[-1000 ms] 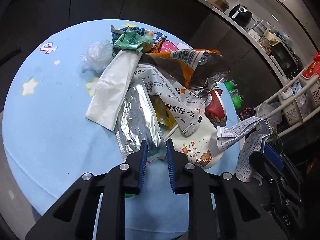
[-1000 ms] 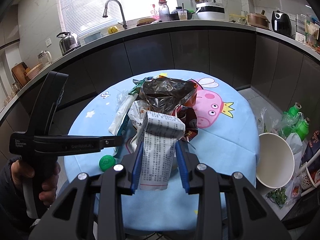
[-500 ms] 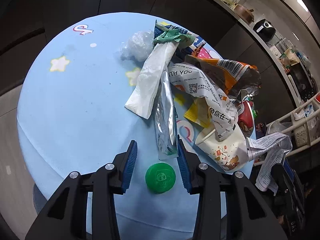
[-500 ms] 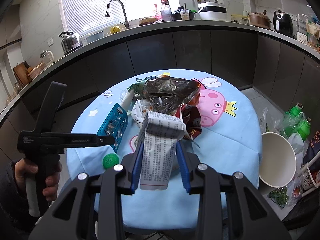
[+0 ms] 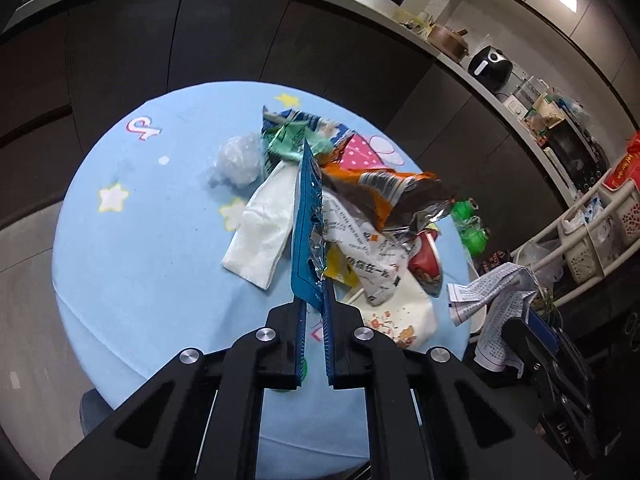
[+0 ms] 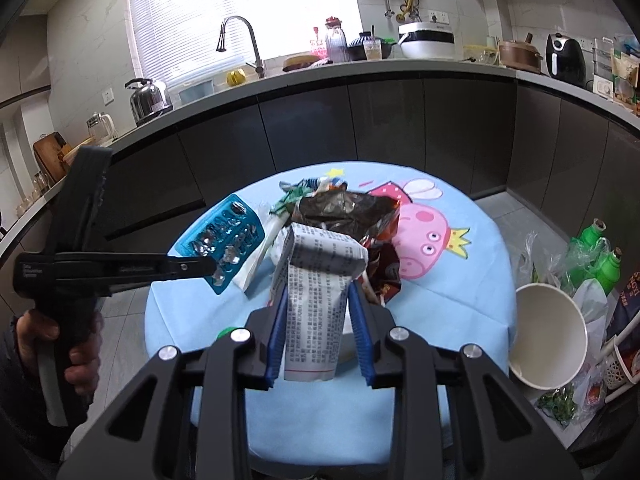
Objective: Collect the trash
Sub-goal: 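Carry the blue blister pack in the left gripper and receipt in the right gripper to the bucket, release both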
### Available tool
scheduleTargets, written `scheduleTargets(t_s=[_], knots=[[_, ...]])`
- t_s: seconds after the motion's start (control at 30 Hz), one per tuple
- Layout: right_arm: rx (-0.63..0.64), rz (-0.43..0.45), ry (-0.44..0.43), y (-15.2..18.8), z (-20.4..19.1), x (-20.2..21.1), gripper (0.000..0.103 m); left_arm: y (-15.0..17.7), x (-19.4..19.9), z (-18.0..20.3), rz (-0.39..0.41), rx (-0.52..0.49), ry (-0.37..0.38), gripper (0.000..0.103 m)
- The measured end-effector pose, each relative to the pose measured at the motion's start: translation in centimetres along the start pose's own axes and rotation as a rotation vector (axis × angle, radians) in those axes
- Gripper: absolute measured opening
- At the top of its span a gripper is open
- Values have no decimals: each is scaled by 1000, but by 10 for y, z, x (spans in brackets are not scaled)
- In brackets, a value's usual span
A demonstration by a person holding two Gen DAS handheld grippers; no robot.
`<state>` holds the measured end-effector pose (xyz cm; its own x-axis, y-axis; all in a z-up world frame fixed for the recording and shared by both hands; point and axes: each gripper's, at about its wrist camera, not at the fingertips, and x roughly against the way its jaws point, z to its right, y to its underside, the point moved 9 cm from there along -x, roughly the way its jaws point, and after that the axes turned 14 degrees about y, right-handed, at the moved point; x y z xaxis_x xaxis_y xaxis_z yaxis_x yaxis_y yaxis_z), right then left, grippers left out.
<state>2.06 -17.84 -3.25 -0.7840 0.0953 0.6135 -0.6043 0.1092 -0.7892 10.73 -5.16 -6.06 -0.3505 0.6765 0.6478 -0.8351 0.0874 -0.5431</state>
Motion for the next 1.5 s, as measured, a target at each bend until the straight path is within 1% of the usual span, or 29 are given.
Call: scheduleTargets(t_s=[0.1, 0.2, 0.3, 0.37, 0.4, 0.47, 0.53, 0.67, 0.77, 0.87, 0.97, 1.03, 1.13, 1.23, 1.3, 1.33, 1.37, 1.4, 1.43, 1.47, 1.5], knots=[[-22, 28, 14, -11, 13, 6, 31, -9, 10, 24, 20, -50, 44, 7], [-55, 49, 49, -20, 40, 9, 31, -17, 8, 55, 11, -104, 99, 7], [-105, 61, 93, -26, 76, 8, 31, -24, -2, 91, -5, -163, 156, 7], [-133, 64, 141, -27, 103, 7, 31, -27, -16, 118, -32, -200, 205, 7], [-150, 60, 174, -25, 123, 4, 31, -28, -24, 132, -45, -221, 225, 7], [-177, 48, 222, -18, 154, -2, 31, -28, -45, 159, -73, -273, 248, 7], [-205, 26, 258, -7, 182, -11, 31, -24, -74, 186, -125, -309, 284, 7], [-283, -46, 324, 27, 243, -38, 31, -6, -145, 218, -246, -319, 333, 7], [-322, -104, 337, 56, 274, -60, 31, 7, -198, 237, -331, -323, 354, 7], [-352, -155, 334, 82, 293, -82, 31, 22, -248, 250, -413, -331, 349, 7], [-360, -192, 321, 102, 304, -102, 31, 34, -290, 251, -486, -330, 333, 7], [-358, -215, 315, 112, 309, -115, 31, 43, -315, 250, -519, -334, 301, 7], [-361, -247, 298, 126, 316, -132, 31, 50, -336, 244, -549, -336, 268, 7], [-362, -270, 293, 137, 320, -143, 32, 54, -348, 241, -559, -339, 250, 7], [-359, -280, 294, 142, 322, -147, 36, 56, -353, 240, -556, -355, 238, 7], [-351, -284, 297, 144, 323, -149, 41, 56, -354, 240, -551, -367, 232, 8], [-343, -285, 300, 145, 323, -150, 54, 55, -354, 241, -540, -380, 223, 17], [-338, -278, 303, 145, 324, -150, 62, 54, -354, 242, -527, -389, 217, 27], [-327, -266, 303, 144, 322, -148, 66, 52, -354, 242, -512, -392, 212, 49], [-315, -256, 305, 143, 321, -146, 74, 48, -351, 241, -481, -394, 205, 64], [-305, -246, 308, 141, 321, -144, 82, 44, -349, 242, -452, -396, 204, 69]])
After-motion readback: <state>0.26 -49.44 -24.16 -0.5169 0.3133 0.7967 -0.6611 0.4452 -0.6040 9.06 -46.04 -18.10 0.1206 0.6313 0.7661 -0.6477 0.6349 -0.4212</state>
